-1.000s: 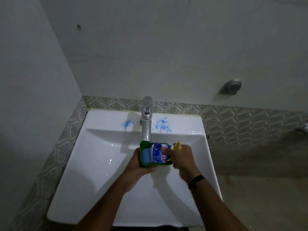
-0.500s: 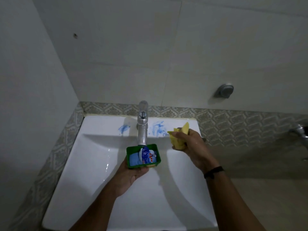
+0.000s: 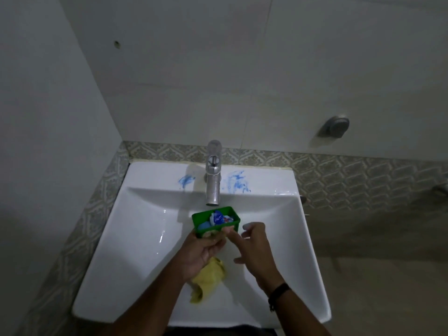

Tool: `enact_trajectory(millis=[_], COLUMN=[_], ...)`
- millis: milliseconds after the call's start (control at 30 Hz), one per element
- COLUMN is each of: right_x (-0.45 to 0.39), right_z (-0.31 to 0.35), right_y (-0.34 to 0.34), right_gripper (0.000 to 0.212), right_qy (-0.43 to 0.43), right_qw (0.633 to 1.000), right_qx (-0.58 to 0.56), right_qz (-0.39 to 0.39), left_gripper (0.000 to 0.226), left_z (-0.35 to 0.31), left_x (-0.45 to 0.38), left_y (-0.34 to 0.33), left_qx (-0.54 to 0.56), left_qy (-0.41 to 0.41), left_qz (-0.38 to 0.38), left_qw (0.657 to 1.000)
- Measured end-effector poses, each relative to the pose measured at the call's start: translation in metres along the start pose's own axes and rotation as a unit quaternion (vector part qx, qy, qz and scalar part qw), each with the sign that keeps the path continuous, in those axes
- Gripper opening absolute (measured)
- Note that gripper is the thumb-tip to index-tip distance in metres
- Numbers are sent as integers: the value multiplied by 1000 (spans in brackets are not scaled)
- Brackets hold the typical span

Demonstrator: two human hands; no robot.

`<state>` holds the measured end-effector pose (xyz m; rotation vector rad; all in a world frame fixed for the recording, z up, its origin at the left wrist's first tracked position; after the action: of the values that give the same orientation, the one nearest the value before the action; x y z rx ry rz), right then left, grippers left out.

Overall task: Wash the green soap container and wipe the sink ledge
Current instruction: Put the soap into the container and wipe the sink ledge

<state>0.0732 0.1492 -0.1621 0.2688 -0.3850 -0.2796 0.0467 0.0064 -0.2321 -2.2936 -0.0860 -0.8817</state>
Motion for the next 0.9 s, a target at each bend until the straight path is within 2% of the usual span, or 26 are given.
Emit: enact_trajectory(millis=[67, 167, 233, 333, 400, 467, 533, 600, 633, 667, 700, 733, 767, 800, 833, 900], right_x=[1, 6, 5, 4, -1, -1, -5, -17, -26, -36, -45, -54, -61, -73, -86, -108], right_z=[-12, -31, -37, -39, -42, -34, -13, 18, 34, 48, 64, 75, 84, 89, 92, 82], right_y=[-4, -21, -36, -53, -53, -43, -25, 0, 15, 33, 52, 67, 78, 80, 73, 40], right_gripper=[44, 54, 65, 63, 53, 36, 23, 23, 23, 22, 19, 15, 12, 16, 23, 34], right_qy=[-8, -63, -46, -15, -25, -61, -74, -50, -22, 37, 117, 183, 229, 244, 251, 251], right_qw=[996, 964, 943, 921, 925, 944, 956, 977, 990, 998, 988, 957, 915, 891, 885, 889], right_qx=[76, 195, 264, 331, 311, 217, 139, 37, -17, -39, -16, 40, 98, 134, 164, 266], right_qz=[38, 170, 196, 206, 215, 240, 249, 204, 137, 34, -96, -223, -318, -358, -355, -275], left_gripper=[51, 50, 48, 48, 48, 49, 60, 82, 81, 73, 66, 62, 61, 63, 65, 68], left_z=[-3, -8, -11, -15, -15, -17, -21, -22, -21, -21, -20, -20, -18, -17, -16, -14], left_x=[1, -2, -2, -1, -3, -3, -2, -3, -4, -5, -5, -5, -5, -5, -6, -6], left_y=[5, 16, 21, 19, 20, 20, 20, 19, 20, 21, 21, 19, 19, 19, 19, 20], left_qx=[-18, -14, -7, -6, -11, -14, -32, -30, -22, -16, -17, -21, -30, -35, -41, -45], left_qy=[-8, -1, 3, 3, -6, -20, -39, -41, -38, -38, -33, -28, -25, -23, -22, -20], left_qz=[-20, -41, -48, -39, -38, -40, -34, -24, -25, -28, -31, -26, -21, -19, -19, -25], left_qw=[1000, 999, 999, 999, 999, 999, 998, 998, 999, 999, 999, 999, 999, 999, 999, 999])
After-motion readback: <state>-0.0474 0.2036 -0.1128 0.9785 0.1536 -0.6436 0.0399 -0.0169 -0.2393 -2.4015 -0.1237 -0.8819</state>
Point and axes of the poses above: each hand's wrist, its own x-axis away from the middle knuckle, its own y-axis out of the back of the hand, z = x × y, the point moved 4 cm from there along -x, towards the middle knuckle, and after that the axes turned 10 degrees about -z, right-handed, at the moved point
